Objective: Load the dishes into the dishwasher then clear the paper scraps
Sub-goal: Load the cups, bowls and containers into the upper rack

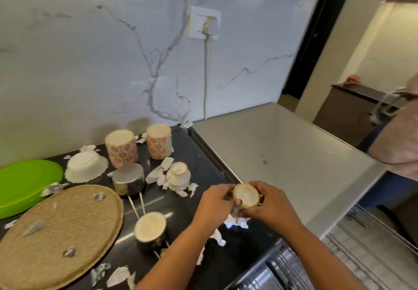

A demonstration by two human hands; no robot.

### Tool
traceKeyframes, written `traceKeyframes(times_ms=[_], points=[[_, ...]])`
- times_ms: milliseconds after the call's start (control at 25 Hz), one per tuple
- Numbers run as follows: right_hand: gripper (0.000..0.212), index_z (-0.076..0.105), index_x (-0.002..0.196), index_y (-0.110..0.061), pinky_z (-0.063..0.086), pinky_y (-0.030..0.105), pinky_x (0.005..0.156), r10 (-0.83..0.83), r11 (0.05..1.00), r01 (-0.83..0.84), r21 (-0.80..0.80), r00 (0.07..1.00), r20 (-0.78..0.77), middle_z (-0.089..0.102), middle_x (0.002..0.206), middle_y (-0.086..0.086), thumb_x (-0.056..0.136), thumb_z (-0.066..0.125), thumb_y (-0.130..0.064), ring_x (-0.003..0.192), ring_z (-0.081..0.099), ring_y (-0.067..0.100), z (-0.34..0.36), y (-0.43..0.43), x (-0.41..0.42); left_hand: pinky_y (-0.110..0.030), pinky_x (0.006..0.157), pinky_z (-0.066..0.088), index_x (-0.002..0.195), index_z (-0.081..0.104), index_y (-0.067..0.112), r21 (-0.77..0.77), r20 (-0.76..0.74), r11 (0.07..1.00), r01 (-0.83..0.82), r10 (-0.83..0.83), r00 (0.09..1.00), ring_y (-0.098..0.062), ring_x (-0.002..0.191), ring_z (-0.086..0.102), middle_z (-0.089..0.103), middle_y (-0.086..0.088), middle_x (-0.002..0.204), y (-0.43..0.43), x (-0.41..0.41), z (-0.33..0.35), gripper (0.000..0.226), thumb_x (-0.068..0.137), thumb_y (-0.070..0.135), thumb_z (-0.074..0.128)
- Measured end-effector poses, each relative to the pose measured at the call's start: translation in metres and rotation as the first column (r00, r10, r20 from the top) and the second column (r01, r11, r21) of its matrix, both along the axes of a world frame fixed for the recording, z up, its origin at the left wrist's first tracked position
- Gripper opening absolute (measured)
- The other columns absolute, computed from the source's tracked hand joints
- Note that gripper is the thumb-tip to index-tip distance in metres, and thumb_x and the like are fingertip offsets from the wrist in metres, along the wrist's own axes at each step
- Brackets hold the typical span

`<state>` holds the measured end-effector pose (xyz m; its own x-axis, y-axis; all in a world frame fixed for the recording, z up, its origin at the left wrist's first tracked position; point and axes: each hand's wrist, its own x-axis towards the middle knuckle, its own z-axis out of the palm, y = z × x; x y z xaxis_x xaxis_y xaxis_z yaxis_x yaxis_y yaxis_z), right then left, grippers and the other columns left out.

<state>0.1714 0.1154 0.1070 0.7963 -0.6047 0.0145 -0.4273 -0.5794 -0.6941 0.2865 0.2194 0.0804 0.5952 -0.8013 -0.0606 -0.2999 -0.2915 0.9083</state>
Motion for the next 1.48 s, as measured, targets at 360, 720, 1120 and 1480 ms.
traceKeyframes(times_ms=[360, 720, 1120, 1480], points=[[0.055, 0.064, 0.097, -0.028, 0.047, 0.013, 0.061, -0.291, 0.956, 0.291, 0.046, 0.957, -0.007, 0.067, 0.082, -0.013, 0.049, 0.089, -0.038, 0.075, 0.061, -0.001, -0.010, -0.061, -0.127, -0.019, 0.080, 0.049, 0.118, 0.064, 0.024, -0.002, -0.094, 0.964, 0.266, -0.265, 0.960, -0.008, 0.098, 0.061, 0.068, 0.007, 0.111, -0.086, -0.103, 0.005, 0.032, 0.087, 0.015, 0.063], [0.055, 0.063, 0.099, -0.028, 0.042, 0.011, 0.060, -0.419, 0.904, 0.421, 0.068, 0.907, -0.038, 0.065, 0.084, -0.015, 0.051, 0.089, -0.034, 0.075, 0.057, -0.003, -0.037, -0.147, -0.247, -0.042, 0.087, 0.054, 0.114, 0.066, 0.026, 0.086, -0.205, 0.940, 0.329, -0.306, 0.929, -0.016, 0.097, 0.066, 0.070, 0.004, 0.105, -0.191, -0.218, -0.015, 0.034, 0.083, 0.012, 0.067], [0.067, 0.057, 0.112, -0.015, 0.037, 0.012, 0.060, -0.607, 0.765, 0.621, 0.171, 0.784, -0.132, 0.061, 0.105, 0.001, 0.055, 0.088, -0.028, 0.089, 0.055, 0.014, -0.121, -0.199, -0.353, -0.039, 0.091, 0.053, 0.117, 0.064, 0.020, 0.259, -0.318, 0.873, 0.413, -0.327, 0.890, -0.015, 0.107, 0.061, 0.067, 0.002, 0.114, -0.274, -0.325, -0.092, 0.042, 0.080, -0.001, 0.066], [0.073, 0.058, 0.121, -0.012, 0.039, 0.015, 0.072, -0.782, 0.530, 0.800, 0.281, 0.590, -0.204, 0.062, 0.112, 0.003, 0.055, 0.088, -0.014, 0.093, 0.054, 0.012, -0.195, -0.235, -0.381, -0.024, 0.085, 0.048, 0.126, 0.059, 0.017, 0.416, -0.225, 0.764, 0.493, -0.439, 0.870, -0.016, 0.112, 0.058, 0.063, 0.000, 0.123, -0.340, -0.369, -0.167, 0.045, 0.082, 0.006, 0.066]])
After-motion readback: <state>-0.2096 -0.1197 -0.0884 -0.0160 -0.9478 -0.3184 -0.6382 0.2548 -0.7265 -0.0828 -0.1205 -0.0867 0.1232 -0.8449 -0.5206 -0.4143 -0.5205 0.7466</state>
